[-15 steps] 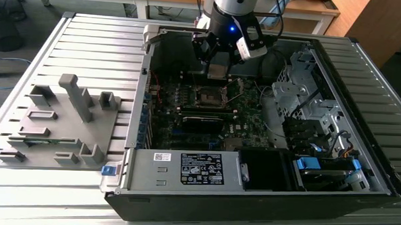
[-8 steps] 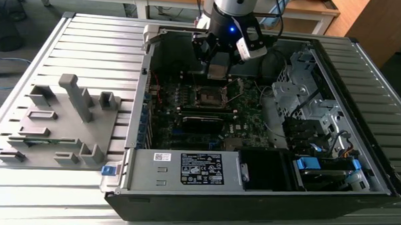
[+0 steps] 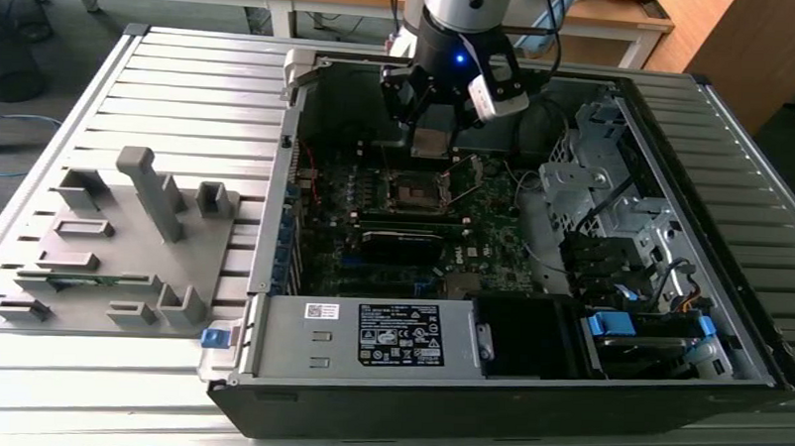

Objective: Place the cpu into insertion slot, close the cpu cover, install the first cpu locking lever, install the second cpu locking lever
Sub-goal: 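Place the cpu into insertion slot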

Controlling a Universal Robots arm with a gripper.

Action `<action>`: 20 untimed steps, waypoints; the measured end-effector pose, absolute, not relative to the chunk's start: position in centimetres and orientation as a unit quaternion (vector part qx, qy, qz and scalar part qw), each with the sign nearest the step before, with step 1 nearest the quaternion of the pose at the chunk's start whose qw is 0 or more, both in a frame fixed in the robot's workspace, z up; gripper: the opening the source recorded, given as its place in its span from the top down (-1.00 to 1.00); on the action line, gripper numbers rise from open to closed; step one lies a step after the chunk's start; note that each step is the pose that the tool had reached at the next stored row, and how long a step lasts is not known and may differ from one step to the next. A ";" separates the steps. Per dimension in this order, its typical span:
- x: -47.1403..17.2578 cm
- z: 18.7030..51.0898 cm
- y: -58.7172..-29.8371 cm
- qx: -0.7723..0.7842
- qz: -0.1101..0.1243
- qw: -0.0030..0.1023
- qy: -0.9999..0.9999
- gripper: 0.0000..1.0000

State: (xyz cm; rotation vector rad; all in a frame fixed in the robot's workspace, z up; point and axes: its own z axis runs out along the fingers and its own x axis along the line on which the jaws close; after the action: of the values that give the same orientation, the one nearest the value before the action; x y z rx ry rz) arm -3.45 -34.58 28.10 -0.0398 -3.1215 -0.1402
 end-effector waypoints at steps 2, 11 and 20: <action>-3.4 28.0 -34.6 -0.013 -0.045 0.008 -0.999 -0.08; -3.5 27.6 -34.6 -0.013 -0.045 0.008 -0.999 -0.08; -3.5 26.8 -34.6 -0.013 -0.045 0.008 -0.999 -0.08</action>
State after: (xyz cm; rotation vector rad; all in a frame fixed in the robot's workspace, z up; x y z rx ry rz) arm -3.46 -34.59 26.75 -0.0399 -3.1214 -0.1399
